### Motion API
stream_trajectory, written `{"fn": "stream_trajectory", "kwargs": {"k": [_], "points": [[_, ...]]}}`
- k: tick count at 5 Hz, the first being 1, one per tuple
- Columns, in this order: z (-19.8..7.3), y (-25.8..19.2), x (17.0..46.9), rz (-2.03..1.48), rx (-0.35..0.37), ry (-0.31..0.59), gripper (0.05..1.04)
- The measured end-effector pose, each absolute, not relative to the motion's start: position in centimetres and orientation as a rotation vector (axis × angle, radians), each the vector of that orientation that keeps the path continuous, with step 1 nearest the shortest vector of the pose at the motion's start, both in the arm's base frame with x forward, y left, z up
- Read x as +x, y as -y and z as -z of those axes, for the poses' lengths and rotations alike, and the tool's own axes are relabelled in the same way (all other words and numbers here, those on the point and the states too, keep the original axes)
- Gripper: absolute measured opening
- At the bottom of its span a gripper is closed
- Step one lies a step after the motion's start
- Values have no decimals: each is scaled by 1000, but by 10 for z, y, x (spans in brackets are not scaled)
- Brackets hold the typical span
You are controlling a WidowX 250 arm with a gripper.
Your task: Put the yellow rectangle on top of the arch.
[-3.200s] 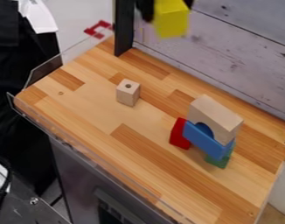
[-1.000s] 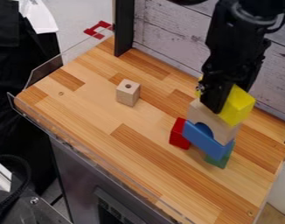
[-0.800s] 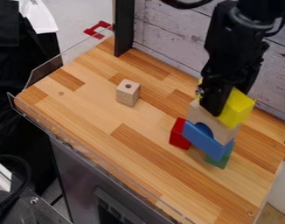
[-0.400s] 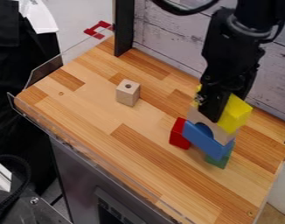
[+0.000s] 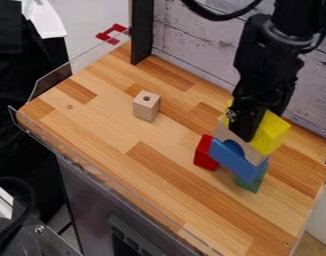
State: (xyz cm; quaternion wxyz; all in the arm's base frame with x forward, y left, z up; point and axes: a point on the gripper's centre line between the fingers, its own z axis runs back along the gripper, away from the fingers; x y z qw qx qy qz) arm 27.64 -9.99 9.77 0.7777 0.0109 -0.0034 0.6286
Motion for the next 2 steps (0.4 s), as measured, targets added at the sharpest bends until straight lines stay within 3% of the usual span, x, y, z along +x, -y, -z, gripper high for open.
{"fn": "stream_trajectory", "kwargs": {"k": [1,2], "points": [[-93,98,275,-1368,44,-21,931],[-98,95,275,-1358,68,-25,1003]]}}
